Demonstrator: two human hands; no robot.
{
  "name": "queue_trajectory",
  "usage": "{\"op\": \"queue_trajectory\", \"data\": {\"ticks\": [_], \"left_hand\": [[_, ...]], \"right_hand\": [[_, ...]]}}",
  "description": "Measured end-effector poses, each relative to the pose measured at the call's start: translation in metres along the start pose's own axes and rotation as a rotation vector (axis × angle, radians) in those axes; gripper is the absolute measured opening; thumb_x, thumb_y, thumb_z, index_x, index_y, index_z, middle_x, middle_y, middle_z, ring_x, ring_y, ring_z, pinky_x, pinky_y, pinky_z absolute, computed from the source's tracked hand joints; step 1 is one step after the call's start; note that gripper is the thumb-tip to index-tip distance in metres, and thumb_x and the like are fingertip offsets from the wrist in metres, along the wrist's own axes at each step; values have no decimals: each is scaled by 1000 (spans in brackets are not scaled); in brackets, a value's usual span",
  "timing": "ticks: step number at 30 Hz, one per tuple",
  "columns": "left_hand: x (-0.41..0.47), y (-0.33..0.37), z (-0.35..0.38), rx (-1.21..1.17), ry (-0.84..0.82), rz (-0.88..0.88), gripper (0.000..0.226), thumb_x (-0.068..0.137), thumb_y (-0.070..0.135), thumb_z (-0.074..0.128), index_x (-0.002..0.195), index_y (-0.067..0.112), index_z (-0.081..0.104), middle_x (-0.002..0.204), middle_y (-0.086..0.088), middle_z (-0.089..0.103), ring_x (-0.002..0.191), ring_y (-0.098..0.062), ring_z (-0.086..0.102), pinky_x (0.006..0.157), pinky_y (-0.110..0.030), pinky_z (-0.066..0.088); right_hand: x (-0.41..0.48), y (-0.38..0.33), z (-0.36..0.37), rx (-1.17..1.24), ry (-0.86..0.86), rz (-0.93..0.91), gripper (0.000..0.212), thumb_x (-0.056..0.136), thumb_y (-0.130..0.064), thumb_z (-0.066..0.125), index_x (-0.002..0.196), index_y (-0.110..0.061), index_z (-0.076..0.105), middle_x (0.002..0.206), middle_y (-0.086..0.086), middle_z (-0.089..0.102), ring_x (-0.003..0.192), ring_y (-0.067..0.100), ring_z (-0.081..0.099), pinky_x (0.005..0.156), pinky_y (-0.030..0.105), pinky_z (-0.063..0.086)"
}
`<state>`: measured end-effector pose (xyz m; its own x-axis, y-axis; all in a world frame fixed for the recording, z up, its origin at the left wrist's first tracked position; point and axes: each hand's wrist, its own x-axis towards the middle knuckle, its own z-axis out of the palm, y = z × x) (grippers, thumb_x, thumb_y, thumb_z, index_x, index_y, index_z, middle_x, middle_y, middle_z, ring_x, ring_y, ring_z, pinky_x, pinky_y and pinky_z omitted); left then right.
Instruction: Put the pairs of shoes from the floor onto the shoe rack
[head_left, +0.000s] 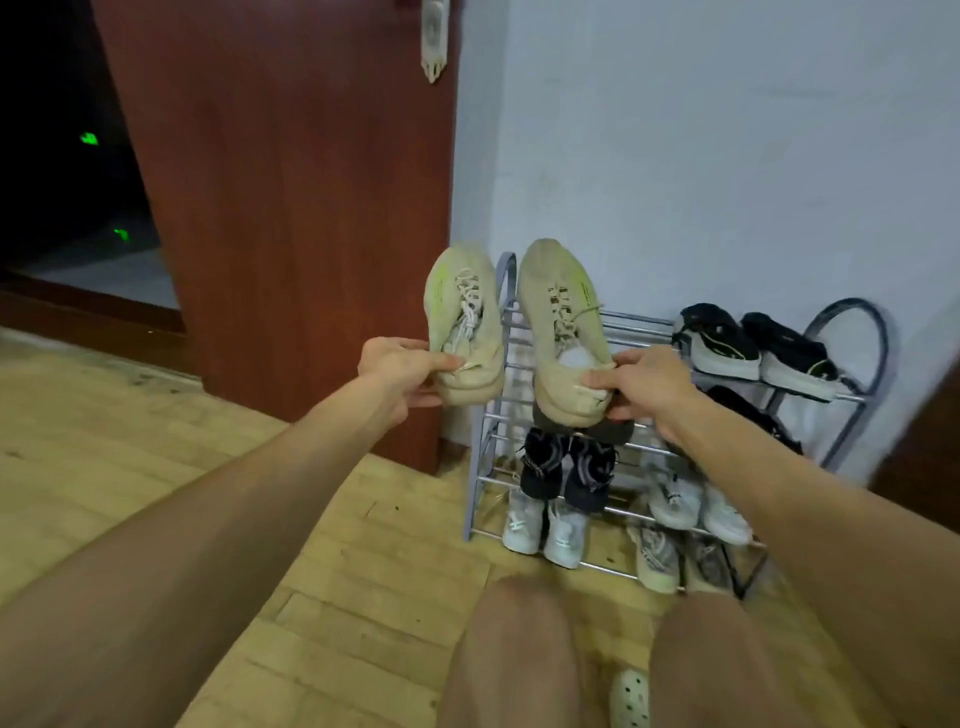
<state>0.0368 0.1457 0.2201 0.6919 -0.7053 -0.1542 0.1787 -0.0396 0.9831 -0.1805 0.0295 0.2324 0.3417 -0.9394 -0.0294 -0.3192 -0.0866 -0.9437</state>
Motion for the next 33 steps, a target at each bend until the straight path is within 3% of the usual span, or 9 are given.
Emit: {"op": "queue_trajectory", "data": {"ticks": [3, 7, 11, 16, 20, 22, 26, 29, 33], "left_hand": [[18, 16, 51, -3, -84, -3, 58, 62, -1, 85, 114, -1, 60, 104, -20, 70, 86, -31, 72, 50, -39, 60], [52, 20, 115, 18, -177, -20, 54, 68, -4, 81, 117, -4, 60, 106, -19, 70, 85, -31, 72, 64, -46, 61], [93, 17, 165, 89, -208, -32, 48, 73, -4, 77, 118, -2, 58, 105, -18, 69, 74, -26, 68, 52, -36, 60], [145, 2, 205, 168, -182, -33, 44, 74, 2, 78, 114, 1, 60, 103, -17, 68, 86, -31, 68, 71, -45, 60], [172, -15, 222, 217, -183, -28, 13, 80, 5, 70, 91, 10, 65, 108, -17, 68, 84, -26, 64, 81, -44, 57], [172, -16, 227, 215, -188, -33, 9, 82, 6, 69, 87, 12, 64, 104, -14, 67, 74, -19, 62, 70, -36, 58], [150, -15, 225, 248, -235, -45, 32, 86, 14, 68, 116, 7, 60, 101, -9, 65, 75, -15, 57, 53, -22, 47], [130, -14, 216, 281, -279, -47, 43, 85, 16, 69, 123, 4, 56, 111, -10, 61, 95, -19, 55, 75, -31, 48], [92, -6, 200, 352, -303, 7, 43, 85, 17, 69, 123, 5, 55, 115, -8, 56, 107, -24, 55, 87, -35, 49]], "right_hand": [[29, 2, -35, 36, 95, 29, 24, 72, -8, 82, 91, -5, 67, 90, 10, 70, 82, 26, 70, 74, 42, 60], [76, 13, -70, 111, 187, 96, 36, 70, -10, 84, 98, 4, 68, 98, 19, 71, 85, 30, 71, 71, 45, 61], [127, 26, -86, 177, 230, 137, 34, 70, -10, 84, 95, 5, 68, 98, 21, 72, 80, 30, 72, 61, 42, 62], [178, 42, -85, 95, 246, 158, 37, 67, -20, 85, 95, 0, 70, 93, 16, 72, 78, 28, 72, 65, 43, 62], [195, 53, -74, -79, 287, 127, 36, 70, -33, 79, 91, -4, 73, 90, 15, 74, 71, 27, 72, 66, 44, 62], [193, 56, -71, -83, 271, 121, 38, 79, -33, 74, 102, -3, 72, 95, 18, 73, 64, 26, 69, 62, 42, 62], [180, 53, -73, -7, 145, 181, 51, 90, -41, 60, 124, -4, 60, 106, 17, 67, 74, 26, 67, 53, 34, 59], [157, 47, -78, 29, 80, 200, 54, 95, -41, 51, 133, -4, 51, 113, 15, 61, 97, 33, 65, 70, 42, 61], [116, 43, -86, -23, 102, 183, 48, 97, -30, 52, 136, -2, 48, 128, 20, 56, 100, 31, 60, 87, 47, 57]]}}
